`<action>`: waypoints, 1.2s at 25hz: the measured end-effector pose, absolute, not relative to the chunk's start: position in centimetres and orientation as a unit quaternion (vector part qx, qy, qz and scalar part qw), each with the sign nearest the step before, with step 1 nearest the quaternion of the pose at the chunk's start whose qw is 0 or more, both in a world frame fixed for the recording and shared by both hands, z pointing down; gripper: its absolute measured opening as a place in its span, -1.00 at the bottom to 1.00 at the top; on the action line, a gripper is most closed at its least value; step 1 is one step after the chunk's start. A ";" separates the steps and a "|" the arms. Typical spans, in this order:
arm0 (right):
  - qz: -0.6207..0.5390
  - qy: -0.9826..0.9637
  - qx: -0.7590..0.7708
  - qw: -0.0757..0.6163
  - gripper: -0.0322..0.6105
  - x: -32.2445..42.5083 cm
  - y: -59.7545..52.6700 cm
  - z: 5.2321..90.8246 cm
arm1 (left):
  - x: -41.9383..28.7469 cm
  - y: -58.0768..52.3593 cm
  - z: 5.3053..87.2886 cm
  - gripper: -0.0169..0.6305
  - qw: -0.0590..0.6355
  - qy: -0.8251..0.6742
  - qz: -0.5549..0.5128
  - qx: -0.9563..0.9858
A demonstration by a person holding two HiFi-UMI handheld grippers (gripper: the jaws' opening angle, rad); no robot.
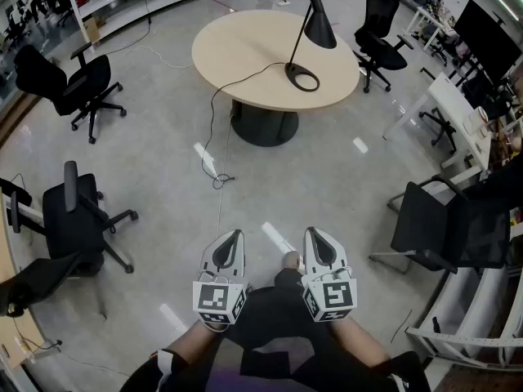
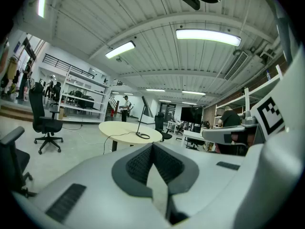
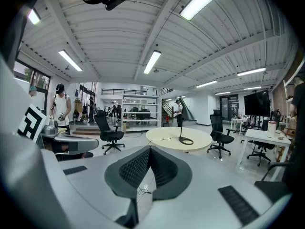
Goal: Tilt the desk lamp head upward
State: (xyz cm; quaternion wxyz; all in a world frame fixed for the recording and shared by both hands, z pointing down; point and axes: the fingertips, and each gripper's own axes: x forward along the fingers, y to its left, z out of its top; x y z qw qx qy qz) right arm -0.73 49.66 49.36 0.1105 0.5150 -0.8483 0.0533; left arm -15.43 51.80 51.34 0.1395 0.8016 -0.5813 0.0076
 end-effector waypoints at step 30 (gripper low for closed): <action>0.076 -0.890 0.446 0.058 -0.86 18.2 9.8 50.0 | 3.4 15.0 50.2 -0.81 0.108 -0.644 0.054 0.755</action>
